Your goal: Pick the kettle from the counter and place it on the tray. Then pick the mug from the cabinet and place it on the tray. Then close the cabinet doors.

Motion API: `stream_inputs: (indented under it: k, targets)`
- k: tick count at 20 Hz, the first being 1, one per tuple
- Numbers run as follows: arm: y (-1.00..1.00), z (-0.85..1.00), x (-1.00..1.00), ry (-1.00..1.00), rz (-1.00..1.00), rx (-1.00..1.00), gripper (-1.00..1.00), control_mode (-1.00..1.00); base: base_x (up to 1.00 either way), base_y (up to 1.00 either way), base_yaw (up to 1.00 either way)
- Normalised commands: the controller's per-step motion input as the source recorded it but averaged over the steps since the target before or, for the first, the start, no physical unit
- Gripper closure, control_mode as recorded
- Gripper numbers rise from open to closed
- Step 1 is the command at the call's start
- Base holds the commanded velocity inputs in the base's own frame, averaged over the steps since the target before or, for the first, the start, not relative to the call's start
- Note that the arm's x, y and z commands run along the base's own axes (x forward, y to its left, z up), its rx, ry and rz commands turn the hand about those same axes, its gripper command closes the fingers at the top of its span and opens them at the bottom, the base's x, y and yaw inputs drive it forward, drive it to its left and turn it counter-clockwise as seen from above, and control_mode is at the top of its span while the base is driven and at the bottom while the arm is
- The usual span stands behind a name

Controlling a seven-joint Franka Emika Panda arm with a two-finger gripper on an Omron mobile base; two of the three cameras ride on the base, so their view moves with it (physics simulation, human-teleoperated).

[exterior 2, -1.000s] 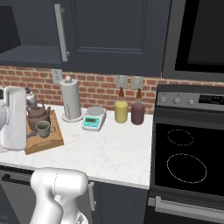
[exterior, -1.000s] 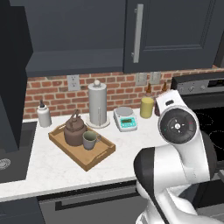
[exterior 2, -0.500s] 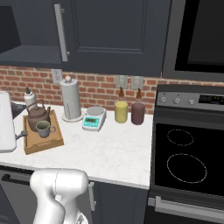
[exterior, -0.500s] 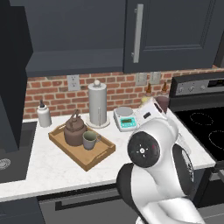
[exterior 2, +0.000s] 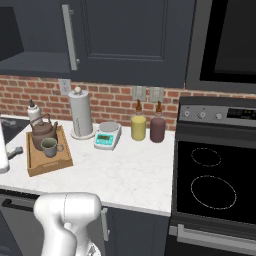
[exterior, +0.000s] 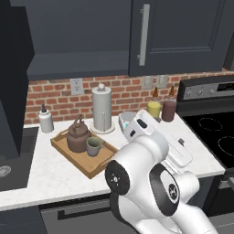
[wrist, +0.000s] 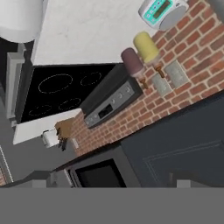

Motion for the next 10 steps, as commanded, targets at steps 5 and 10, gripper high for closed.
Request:
stream_inputs:
  k: [5, 10]
  targets:
    - [0.01, -0.10, -0.06, 0.00, 0.00, -0.11, -1.00, -1.00, 0.00, 0.00, 0.00]
    - [0.25, 0.00, -0.39, 0.00, -0.14, -0.11, -1.00, -1.00, 0.00, 0.00, 0.00]
